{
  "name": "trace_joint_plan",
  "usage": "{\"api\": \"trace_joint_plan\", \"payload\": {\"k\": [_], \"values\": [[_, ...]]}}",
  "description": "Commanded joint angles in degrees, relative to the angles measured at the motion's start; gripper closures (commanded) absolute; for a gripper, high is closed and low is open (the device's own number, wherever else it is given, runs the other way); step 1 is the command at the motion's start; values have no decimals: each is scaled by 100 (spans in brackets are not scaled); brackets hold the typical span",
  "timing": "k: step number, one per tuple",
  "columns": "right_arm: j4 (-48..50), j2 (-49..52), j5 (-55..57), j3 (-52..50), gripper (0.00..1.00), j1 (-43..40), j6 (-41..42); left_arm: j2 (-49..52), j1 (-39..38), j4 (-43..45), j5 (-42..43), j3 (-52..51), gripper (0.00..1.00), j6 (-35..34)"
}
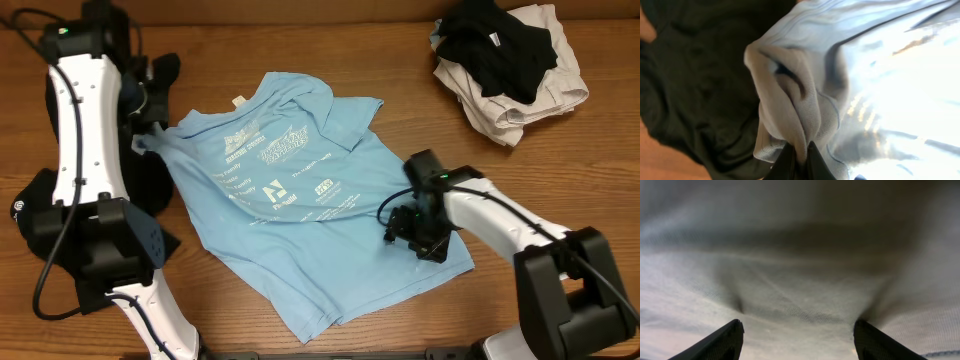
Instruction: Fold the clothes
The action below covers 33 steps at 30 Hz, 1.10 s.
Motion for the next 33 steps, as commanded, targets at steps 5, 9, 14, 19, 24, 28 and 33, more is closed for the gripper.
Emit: {"api": "trace_joint_plan", "payload": {"k": [5,9,14,19,24,28,33], "values": [[420,225,52,-131,25,-1456,-273,-146,-229,131,94,107,96,9],[837,476,35,-116,30,-2275,-595,-146,-236,127,267,107,96,7],[1646,684,35,42,34,-3040,-1040,-146,-254,129,1268,107,96,7],[892,682,-144,885,37,-3274,-1456,-146,-354,184,1871,105,96,2],[-525,459,-815,1996,31,-3099,-2109,-144,-549,254,1869,107,96,4],[-1178,-271,-866,2216,31,-2618,-2177,-142,-586,260,1845,105,96,7],[-1626,-1062,-785,2090,31,-1563,-2157,-136,-584,341,1803,107,96,7]]}}
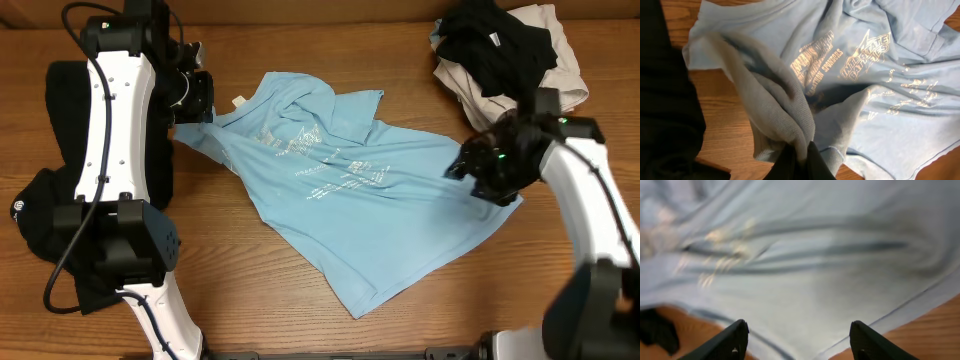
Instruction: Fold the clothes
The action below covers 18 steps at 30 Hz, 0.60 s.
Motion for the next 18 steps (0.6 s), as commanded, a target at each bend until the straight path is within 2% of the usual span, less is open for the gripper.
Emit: {"api": "trace_joint_plan", "payload": {"k": [1,4,9,14,18], "values": [[-210,-551,28,-22,31,828,-103,-136,11,70,68,107,96,7],[-249,-610,81,-264,31,1637,-7,-136,17,90,44,107,96,7],[542,-603,490,-1228,34,3032,1023,-136,20,136,-409,107,96,0],[1255,-603,579,-1912,38,3661,1856,-136,22,173,-490,105,96,2],[1681,-592,577,-2262,40,3899,2015,-136,22,267,-522,105,96,0]]}}
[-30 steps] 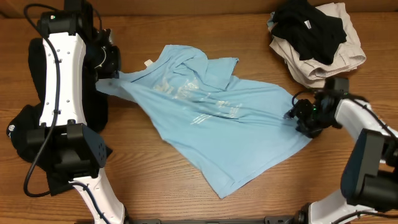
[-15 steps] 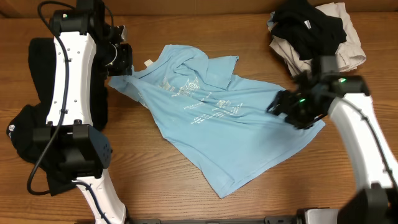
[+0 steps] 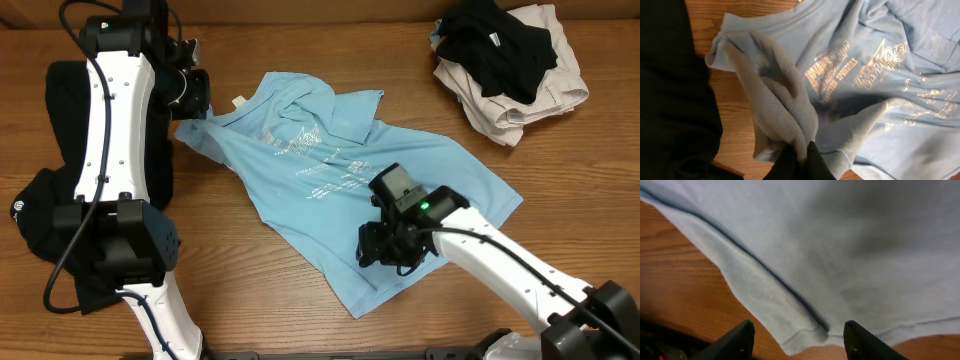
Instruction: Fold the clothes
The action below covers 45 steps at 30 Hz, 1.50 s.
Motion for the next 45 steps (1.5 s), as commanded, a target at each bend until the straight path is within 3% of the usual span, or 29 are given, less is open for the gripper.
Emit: {"api": "trace_joint_plan", "payload": {"k": [1,11,25,30,45], "values": [[238,-9,120,-280,40,205,411,-136,20,111,-142,105,96,4],[614,26,107,-881,43,348,710,-136,20,129,-138,107,96,2],[658,26,63,-914,46,737,756,-136,20,111,-138,105,96,4],[608,26,-4,-914,57,811,754,-136,20,76,-142,105,96,9],[549,26,378,-933,68,1117,868,-136,24,-122,-313,105,96,4]]}}
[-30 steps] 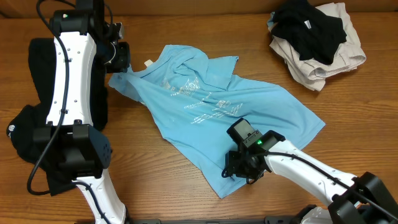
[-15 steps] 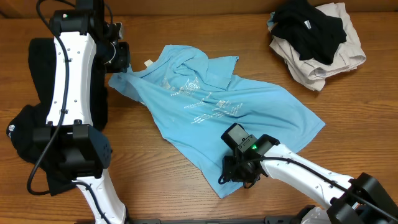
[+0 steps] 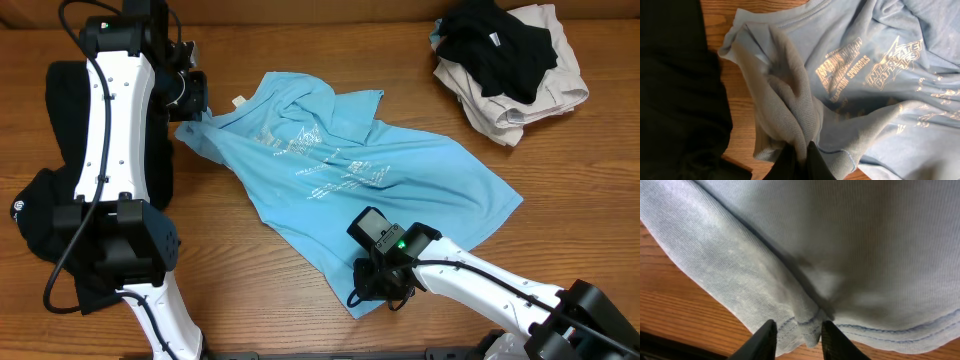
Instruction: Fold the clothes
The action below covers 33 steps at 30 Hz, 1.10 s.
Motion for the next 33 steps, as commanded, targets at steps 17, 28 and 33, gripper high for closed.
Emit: {"api": "trace_joint_plan", "payload": {"k": [17,28,33], "values": [[87,13,407,-291,69,92,173,-136,13,-22,-70,105,96,7],[302,13,409,-291,77,92,-282,-136,13,50,-192,105,96,9],[356,13,404,-291,96,92,-278,-136,15,109,-214,105,96,9]]}}
